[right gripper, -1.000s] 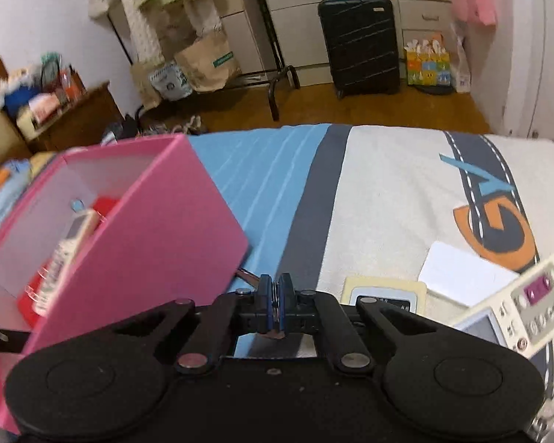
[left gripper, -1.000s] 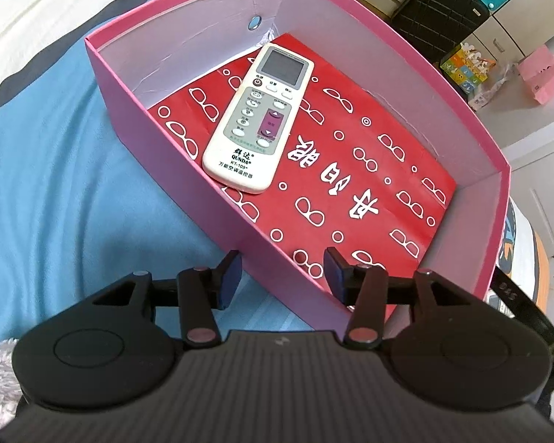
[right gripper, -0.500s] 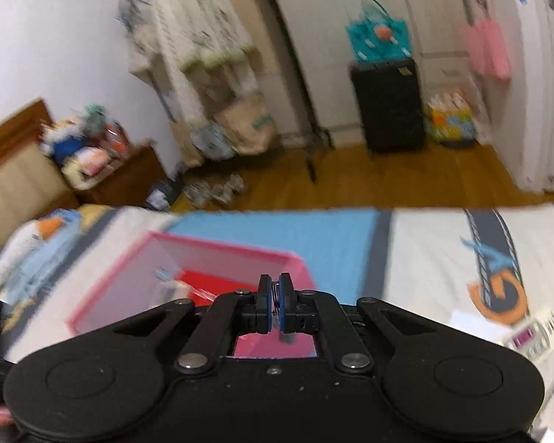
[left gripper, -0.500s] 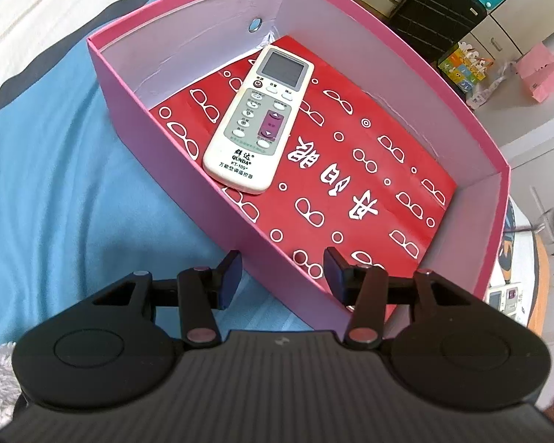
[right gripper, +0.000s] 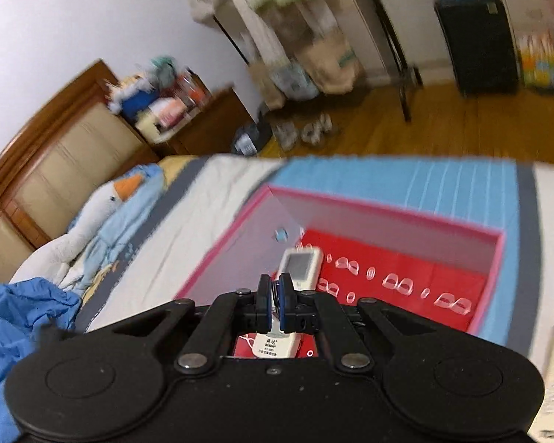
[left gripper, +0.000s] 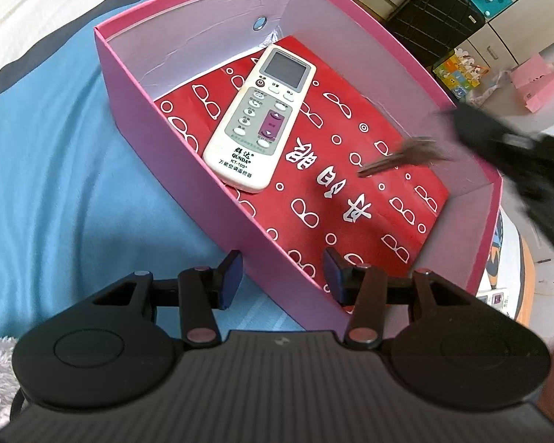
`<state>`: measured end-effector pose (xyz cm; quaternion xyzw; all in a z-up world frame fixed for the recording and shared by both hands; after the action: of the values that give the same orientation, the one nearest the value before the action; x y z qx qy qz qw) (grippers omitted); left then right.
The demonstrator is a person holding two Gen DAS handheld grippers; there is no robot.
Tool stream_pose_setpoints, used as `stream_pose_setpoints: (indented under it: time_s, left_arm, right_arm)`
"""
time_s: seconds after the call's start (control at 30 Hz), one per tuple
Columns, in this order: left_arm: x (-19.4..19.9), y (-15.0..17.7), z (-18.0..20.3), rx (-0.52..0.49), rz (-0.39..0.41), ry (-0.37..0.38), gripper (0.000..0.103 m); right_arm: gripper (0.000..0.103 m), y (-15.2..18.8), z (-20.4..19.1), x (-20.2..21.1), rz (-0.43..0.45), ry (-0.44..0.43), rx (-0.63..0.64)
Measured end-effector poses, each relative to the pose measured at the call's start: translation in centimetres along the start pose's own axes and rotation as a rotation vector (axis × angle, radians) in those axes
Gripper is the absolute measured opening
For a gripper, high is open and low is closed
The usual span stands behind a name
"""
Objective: Organize rigid objects
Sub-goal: 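Grasp the bunch of keys with the right tool and drop them into the box, then grasp the white charger with the right tool and drop it into the box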
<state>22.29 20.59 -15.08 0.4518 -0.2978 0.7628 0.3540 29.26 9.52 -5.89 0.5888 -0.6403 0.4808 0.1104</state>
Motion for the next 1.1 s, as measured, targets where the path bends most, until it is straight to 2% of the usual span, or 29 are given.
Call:
stream_pose_setpoints:
  time_s: [0.13,0.23,0.27,0.37,0.47,0.57,0.8,0.97,1.1]
  left_arm:
    - [-0.1,0.0,-0.1,-0.005,0.000,0.003,0.046]
    - [-0.2,0.0,0.0,-0.008,-0.002,0.002,0.046]
    - [-0.2,0.0,0.0,-0.010,-0.002,0.002,0.046]
    - [-0.2,-0.1,0.1,-0.012,-0.003,0.001,0.046]
    - [-0.2,-0.1,0.3,-0.013,-0.001,-0.003,0.046]
    - [-0.2,-0.1,0.4,-0.017,0.001,-0.010,0.047]
    - [0.0,0.3,0.9,-0.033,0.012,-0.032,0.046]
    - [0.2,0.3,1.1,-0.039,0.012,-0.032,0.047]
    - [0.4,0.6,1.4,-0.044,0.026,-0.037,0.046]
  right_arm:
    - [0.006,-0.2,1.2,-3.8,-0.078,0.029,-0.036]
    - [0.011,-0.5,2.0,-4.5,-0.087,0.043,-0.084]
    - [0.012,-0.4,2.0,-4.1,-0.075,0.052,-0.081]
    - [0.027,-0.3,1.6,-1.9,-0.039,0.064,-0.048]
    - [0.028,0.2,1.5,1.3,-0.010,0.079,-0.015]
    - [0.034,1.2,1.6,5.1,0.009,0.096,0.010]
    - [0.045,5.5,3.8,12.2,0.003,0.180,0.050]
    - [0.056,9.8,6.3,13.5,0.007,0.230,0.065]
    - [0.057,12.8,8.0,12.2,-0.019,0.260,0.057]
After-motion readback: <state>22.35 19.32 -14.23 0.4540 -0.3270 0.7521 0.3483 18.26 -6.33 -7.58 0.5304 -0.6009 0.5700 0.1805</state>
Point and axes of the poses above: each gripper's, at about its wrist camera, not at the fingertips, and x roughly against the way its jaws point, z to its right, y to its underside, the point moved 3 cm from there along -x, roughly the way its jaws point, and after that the axes turned 9 degrees about -z, right-handed, at the moved point
